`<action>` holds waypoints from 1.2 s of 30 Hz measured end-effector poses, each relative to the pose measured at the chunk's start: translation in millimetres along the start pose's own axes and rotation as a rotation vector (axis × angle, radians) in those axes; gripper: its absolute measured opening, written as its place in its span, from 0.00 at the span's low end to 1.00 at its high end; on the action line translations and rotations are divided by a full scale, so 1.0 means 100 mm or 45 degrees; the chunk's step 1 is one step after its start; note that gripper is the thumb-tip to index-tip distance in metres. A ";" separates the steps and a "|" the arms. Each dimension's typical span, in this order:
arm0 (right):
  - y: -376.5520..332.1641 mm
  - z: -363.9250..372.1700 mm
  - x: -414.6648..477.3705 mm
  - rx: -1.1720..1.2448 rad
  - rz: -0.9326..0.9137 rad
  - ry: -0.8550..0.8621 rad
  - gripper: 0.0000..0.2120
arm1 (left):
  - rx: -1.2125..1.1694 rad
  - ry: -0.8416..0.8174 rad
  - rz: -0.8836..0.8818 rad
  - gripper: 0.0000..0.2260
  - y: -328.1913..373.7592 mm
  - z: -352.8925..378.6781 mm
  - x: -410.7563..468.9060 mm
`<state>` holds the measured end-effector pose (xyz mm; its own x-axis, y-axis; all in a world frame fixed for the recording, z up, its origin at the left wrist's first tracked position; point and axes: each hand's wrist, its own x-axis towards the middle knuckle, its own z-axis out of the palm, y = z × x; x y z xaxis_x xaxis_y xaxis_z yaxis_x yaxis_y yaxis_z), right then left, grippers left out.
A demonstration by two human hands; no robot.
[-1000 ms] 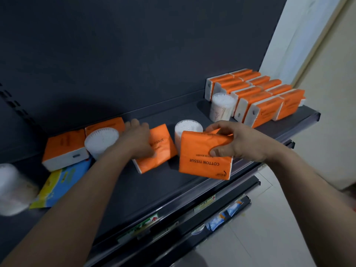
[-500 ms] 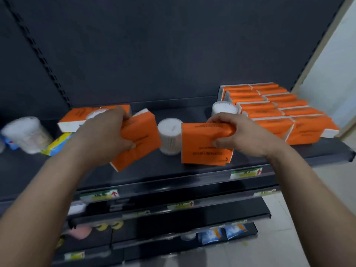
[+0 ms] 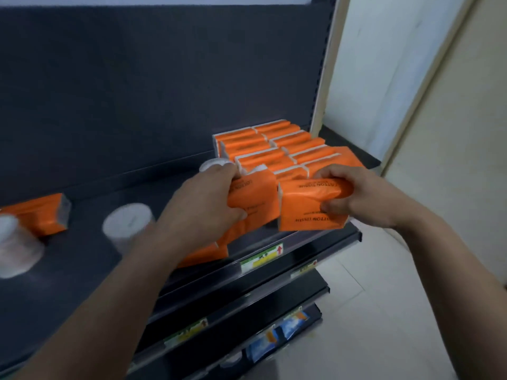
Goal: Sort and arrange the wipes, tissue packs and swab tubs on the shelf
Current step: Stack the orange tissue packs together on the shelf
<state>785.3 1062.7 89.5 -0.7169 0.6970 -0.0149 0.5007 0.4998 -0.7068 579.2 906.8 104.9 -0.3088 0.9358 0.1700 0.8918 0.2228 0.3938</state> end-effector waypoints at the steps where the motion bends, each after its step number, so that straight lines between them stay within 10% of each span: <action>1: 0.07 -0.06 -0.01 -0.026 0.022 0.040 0.18 | -0.024 -0.022 0.036 0.19 0.05 0.07 0.09; 36: 1.19 -0.68 1.02 -0.489 -0.358 -0.144 0.23 | 0.297 0.278 -0.227 0.20 0.69 1.28 0.81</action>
<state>805.0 1228.0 52.0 -0.8876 0.4582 0.0476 0.4075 0.8291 -0.3829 657.8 1032.4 30.1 -0.5068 0.8021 0.3160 0.8614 0.4569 0.2219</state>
